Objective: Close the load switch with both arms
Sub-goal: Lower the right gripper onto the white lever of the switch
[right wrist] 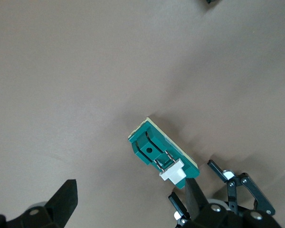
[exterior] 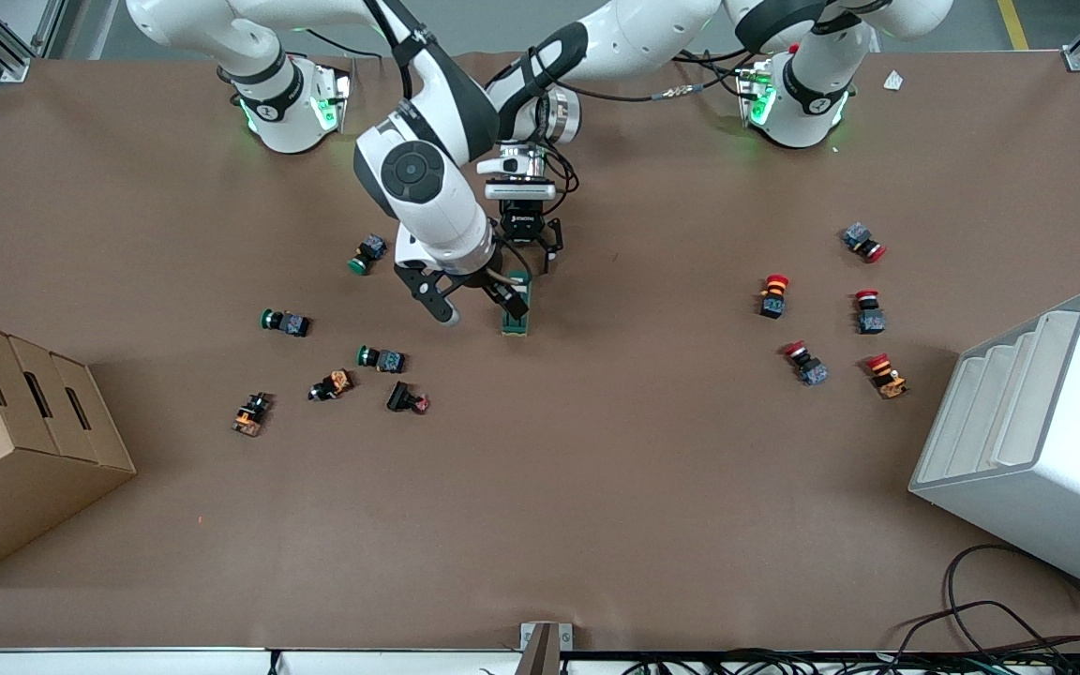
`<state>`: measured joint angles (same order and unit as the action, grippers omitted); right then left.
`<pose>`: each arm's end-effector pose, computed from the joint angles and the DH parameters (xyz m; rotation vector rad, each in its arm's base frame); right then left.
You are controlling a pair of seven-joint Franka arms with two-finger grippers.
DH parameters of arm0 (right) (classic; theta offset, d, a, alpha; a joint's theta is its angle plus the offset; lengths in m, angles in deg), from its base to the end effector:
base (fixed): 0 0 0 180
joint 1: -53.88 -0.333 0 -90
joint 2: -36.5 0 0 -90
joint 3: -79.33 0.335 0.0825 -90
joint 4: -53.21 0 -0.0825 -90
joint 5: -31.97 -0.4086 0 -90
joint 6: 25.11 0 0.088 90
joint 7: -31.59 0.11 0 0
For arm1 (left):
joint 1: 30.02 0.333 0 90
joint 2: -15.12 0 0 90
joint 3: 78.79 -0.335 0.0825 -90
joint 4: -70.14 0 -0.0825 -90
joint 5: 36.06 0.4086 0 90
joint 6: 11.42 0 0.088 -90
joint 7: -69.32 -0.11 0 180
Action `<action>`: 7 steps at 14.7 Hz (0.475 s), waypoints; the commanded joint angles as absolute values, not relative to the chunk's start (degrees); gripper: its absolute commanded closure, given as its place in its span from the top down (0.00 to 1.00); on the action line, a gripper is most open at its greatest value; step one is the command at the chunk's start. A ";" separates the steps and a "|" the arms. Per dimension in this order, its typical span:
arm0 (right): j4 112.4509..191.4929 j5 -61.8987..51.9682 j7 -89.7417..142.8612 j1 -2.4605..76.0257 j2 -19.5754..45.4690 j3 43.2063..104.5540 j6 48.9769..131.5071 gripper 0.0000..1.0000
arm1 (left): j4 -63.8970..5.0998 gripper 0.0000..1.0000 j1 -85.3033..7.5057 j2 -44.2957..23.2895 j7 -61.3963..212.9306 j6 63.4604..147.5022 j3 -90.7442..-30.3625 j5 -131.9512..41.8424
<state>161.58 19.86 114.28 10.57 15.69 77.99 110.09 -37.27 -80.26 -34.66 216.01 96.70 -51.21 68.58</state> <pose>0.4911 0.4472 0.3228 -2.7115 1.2290 0.1232 0.2056 -0.5891 0.0676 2.6820 -0.0453 1.5755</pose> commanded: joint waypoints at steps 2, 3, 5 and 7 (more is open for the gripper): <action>172.20 19.05 114.91 7.65 16.46 77.48 123.04 1.00 | -35.95 0.99 -80.83 -37.18 216.27 96.78 -51.54 69.49; 172.74 19.05 114.91 7.04 15.42 77.48 124.63 1.00 | -35.95 0.99 -80.83 -37.18 216.27 96.78 -51.63 69.58; 172.83 19.05 115.00 5.99 13.04 77.48 126.48 1.00 | -35.95 0.99 -80.83 -37.18 216.27 96.78 -51.63 69.58; 173.44 19.05 117.01 4.67 12.07 77.48 129.47 1.00 | -35.95 0.99 -80.91 -37.18 216.27 96.78 -51.63 69.58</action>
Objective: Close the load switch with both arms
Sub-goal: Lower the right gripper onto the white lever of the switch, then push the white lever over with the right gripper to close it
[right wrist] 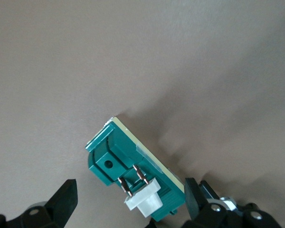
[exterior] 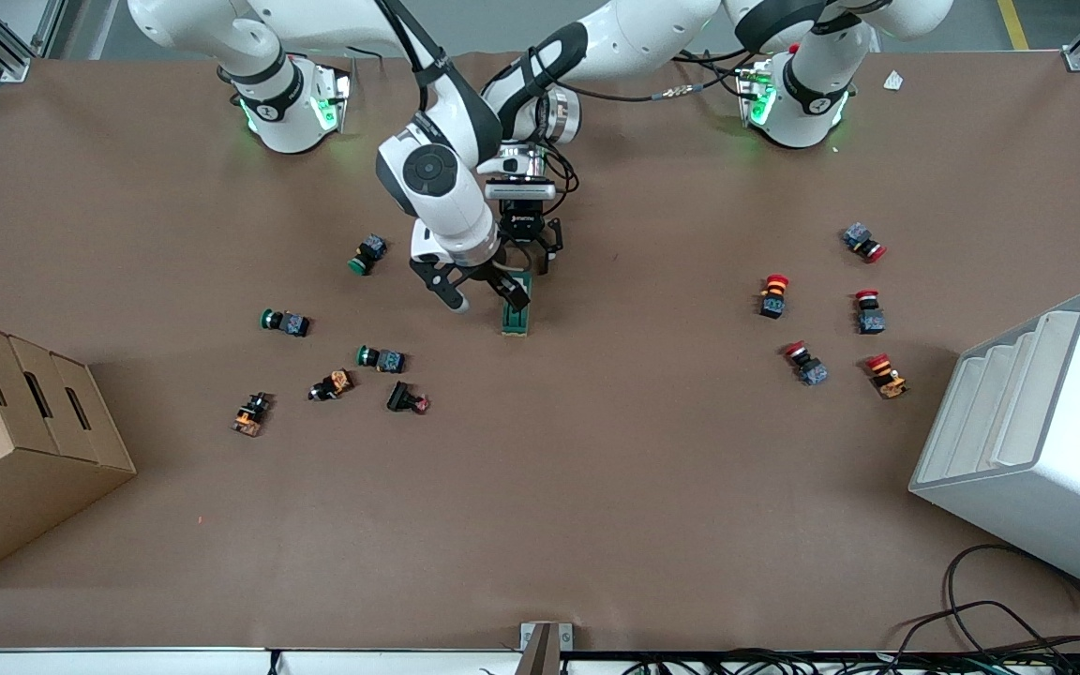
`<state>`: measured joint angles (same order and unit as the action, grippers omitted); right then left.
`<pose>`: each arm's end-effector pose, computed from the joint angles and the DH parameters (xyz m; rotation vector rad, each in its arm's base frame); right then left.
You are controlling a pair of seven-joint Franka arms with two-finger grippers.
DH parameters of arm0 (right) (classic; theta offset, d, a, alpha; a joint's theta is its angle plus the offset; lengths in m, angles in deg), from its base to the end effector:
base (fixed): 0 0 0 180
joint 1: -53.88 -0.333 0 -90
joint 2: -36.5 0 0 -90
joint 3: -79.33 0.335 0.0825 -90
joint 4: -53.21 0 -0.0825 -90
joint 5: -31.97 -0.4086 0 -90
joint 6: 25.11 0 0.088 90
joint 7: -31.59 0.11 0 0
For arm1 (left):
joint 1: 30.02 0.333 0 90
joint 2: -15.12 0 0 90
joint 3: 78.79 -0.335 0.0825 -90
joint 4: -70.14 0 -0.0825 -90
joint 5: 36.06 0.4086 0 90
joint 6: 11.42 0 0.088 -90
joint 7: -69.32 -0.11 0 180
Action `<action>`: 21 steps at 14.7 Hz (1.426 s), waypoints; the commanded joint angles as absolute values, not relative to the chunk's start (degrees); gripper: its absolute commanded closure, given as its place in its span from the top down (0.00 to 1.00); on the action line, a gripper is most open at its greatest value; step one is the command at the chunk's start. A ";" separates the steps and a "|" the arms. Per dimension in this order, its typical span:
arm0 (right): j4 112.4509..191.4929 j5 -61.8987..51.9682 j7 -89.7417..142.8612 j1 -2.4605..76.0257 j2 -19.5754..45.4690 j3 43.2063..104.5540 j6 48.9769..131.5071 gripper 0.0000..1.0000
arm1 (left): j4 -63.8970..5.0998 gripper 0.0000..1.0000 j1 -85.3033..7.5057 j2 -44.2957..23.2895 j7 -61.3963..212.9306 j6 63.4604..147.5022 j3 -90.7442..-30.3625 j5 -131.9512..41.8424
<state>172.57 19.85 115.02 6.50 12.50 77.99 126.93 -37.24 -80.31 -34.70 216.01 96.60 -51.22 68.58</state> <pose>0.4375 0.4462 0.2312 -2.7091 1.1925 0.0432 0.2054 -0.5892 0.0674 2.6815 -0.0455 1.5775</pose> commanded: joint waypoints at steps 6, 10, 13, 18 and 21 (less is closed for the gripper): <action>173.36 19.05 118.86 2.99 9.34 77.48 134.84 1.00 | -36.03 0.99 -80.83 -37.18 216.36 96.60 -51.63 69.58; 173.01 19.05 120.27 2.38 8.64 77.48 136.34 1.00 | -36.03 0.99 -80.83 -37.18 216.36 96.60 -51.63 69.58; 172.13 18.96 121.41 2.64 8.64 77.48 136.34 1.00 | -36.03 0.99 -80.83 -37.18 216.27 96.60 -51.63 69.58; 169.67 18.96 122.12 3.34 8.55 77.31 136.25 1.00 | -36.03 0.99 -80.83 -37.26 216.27 96.60 -51.55 69.58; 168.27 18.96 122.03 4.92 8.29 77.31 136.08 1.00 | -36.03 0.99 -80.91 -37.26 216.27 96.60 -51.63 69.58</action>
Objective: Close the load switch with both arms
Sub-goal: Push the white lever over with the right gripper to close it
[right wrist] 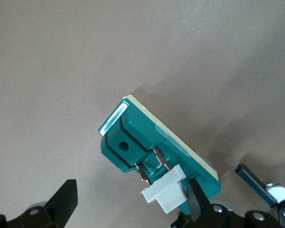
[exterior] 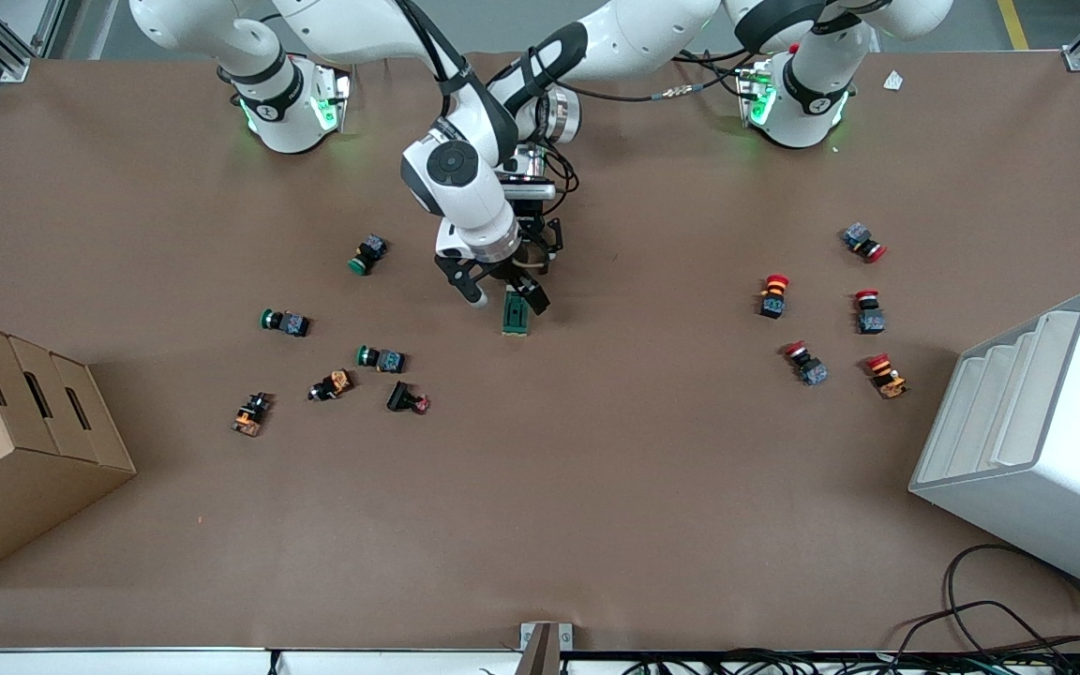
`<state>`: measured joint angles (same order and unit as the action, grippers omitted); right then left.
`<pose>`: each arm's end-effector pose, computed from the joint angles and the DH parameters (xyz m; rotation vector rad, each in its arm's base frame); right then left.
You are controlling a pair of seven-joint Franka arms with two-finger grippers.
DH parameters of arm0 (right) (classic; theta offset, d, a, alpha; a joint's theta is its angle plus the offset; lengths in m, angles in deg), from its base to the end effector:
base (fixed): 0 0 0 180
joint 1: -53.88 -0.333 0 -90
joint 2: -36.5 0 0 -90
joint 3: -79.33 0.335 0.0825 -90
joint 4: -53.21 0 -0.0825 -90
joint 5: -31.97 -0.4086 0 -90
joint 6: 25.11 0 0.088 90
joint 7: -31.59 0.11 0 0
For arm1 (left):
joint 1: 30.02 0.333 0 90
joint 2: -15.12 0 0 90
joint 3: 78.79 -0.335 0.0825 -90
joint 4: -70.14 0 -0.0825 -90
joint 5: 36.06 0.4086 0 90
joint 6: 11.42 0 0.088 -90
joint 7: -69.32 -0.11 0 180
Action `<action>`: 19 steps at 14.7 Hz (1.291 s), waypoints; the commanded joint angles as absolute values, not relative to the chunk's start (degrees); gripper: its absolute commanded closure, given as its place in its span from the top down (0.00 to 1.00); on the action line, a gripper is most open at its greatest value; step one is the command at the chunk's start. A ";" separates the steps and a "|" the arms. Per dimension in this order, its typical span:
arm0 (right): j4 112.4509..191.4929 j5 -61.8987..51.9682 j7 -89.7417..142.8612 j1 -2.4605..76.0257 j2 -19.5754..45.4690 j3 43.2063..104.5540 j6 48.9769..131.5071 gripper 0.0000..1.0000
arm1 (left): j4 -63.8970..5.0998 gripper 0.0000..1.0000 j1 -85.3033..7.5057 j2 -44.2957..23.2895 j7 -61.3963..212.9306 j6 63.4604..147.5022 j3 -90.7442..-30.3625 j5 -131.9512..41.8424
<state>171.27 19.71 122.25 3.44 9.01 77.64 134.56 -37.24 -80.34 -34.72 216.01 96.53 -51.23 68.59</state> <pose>0.4276 0.4741 0.2163 -2.5826 1.2763 -0.0077 0.2053 -0.5891 0.0672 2.6812 -0.0459 1.5791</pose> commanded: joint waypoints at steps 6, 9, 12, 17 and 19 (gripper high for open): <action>165.10 19.05 121.68 6.16 7.15 77.22 135.72 1.00 | -36.03 0.99 -80.91 -37.26 216.27 96.60 -51.63 69.58; 162.29 19.05 122.03 6.07 4.34 77.22 135.72 1.00 | -36.12 0.99 -80.91 -37.26 216.36 96.60 -51.63 69.58; 161.23 19.14 121.51 6.16 3.10 77.13 135.72 1.00 | -36.12 0.99 -80.91 -37.26 216.36 96.60 -51.63 69.58; 161.14 19.75 120.80 7.21 2.31 77.04 135.72 1.00 | -36.12 0.99 -80.91 -37.26 216.36 96.60 -51.63 69.58; 161.06 19.75 120.10 7.47 1.35 77.04 135.72 1.00 | -36.12 0.99 -80.91 -37.26 216.36 96.60 -51.63 69.58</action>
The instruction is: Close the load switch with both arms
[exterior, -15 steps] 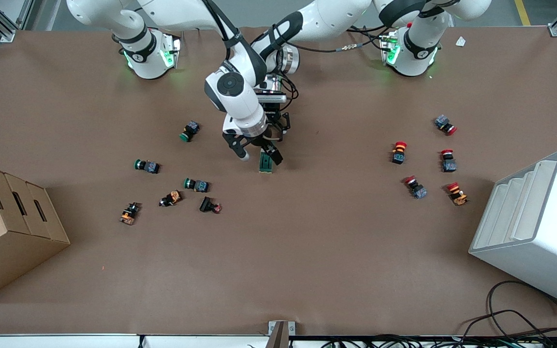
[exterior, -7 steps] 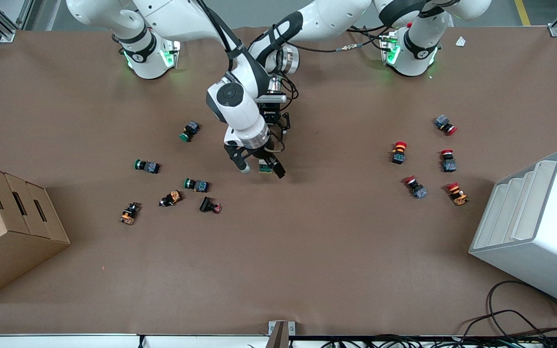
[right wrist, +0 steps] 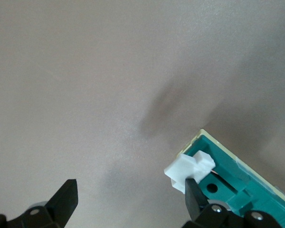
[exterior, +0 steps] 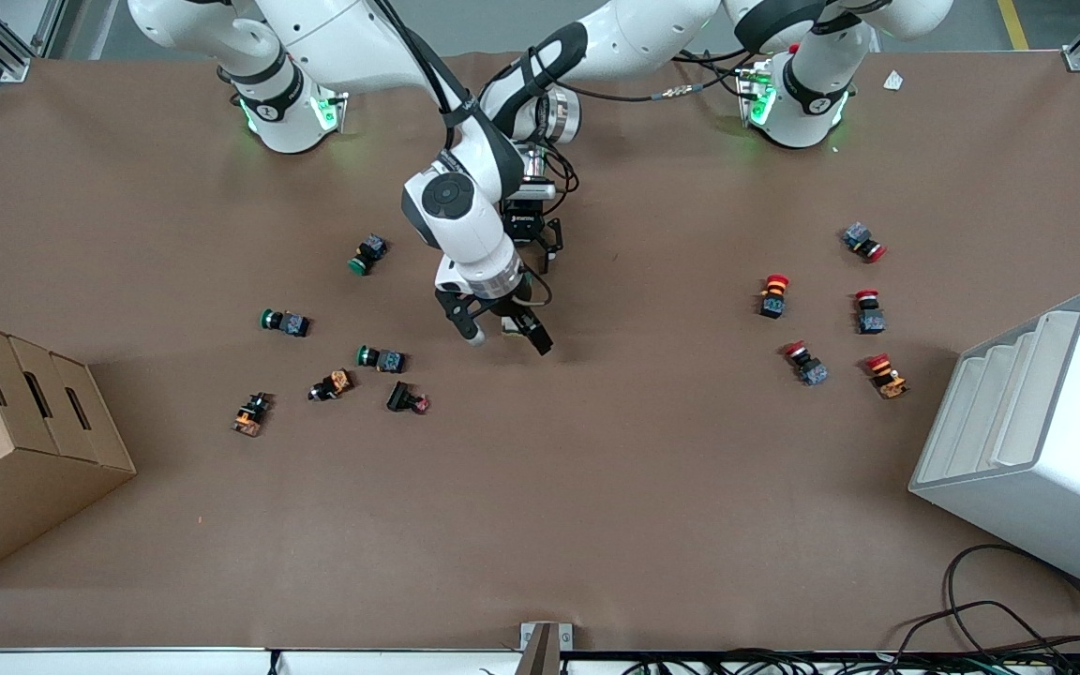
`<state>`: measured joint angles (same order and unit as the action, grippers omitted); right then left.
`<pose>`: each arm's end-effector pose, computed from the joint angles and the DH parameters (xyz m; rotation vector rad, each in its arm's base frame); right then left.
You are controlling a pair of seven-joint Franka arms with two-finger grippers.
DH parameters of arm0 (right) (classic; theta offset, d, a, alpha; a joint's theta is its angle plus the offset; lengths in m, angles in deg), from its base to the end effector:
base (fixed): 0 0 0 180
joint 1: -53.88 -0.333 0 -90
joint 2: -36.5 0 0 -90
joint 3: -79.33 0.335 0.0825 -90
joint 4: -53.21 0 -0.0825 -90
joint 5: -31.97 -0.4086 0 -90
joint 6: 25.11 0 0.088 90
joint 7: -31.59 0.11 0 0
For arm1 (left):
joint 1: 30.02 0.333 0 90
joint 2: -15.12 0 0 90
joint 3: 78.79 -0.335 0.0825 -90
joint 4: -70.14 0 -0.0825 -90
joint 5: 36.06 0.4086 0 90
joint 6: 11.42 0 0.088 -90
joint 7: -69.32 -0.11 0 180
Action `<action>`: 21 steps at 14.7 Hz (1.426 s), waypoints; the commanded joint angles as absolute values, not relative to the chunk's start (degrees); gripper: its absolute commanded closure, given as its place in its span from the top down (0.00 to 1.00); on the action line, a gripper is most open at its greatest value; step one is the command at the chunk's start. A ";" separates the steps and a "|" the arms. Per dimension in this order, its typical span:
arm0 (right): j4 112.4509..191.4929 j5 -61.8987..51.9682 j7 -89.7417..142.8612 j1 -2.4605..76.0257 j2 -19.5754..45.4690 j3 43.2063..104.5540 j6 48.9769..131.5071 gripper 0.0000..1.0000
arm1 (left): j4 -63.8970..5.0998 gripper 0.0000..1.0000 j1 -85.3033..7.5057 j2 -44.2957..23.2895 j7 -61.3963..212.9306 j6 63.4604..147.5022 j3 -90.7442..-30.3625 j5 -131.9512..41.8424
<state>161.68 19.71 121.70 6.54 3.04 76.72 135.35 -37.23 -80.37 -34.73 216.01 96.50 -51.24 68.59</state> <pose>0.4941 0.4790 0.2198 -2.4863 1.3109 -0.0719 0.2052 -0.5892 0.0671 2.6809 -0.0462 1.5798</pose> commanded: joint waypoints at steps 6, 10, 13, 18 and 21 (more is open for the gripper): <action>158.77 19.75 119.31 8.18 -0.15 77.04 135.72 1.00 | -36.12 0.99 -80.91 -37.18 216.45 96.51 -51.55 69.49; 158.77 19.75 116.94 9.49 -0.41 77.04 135.72 1.00 | -36.47 0.99 -80.83 -36.83 216.36 96.25 -51.54 69.14; 158.77 19.75 115.80 10.02 -0.41 76.96 135.64 1.00 | -36.39 0.99 -80.74 -36.56 216.01 96.25 -51.54 68.97; 158.77 19.75 113.51 11.34 -0.68 77.04 135.55 1.00 | -36.21 0.98 -80.56 -34.37 210.49 96.25 -50.93 61.35; 158.77 19.75 112.02 12.30 -0.50 77.04 135.37 1.00 | -36.21 0.98 -80.65 -33.05 209.59 96.25 -50.75 58.07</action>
<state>159.47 19.73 113.91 10.98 -0.24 76.48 135.37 -35.47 -80.39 -34.09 210.84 96.41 -50.65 60.58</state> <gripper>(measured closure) 0.000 0.013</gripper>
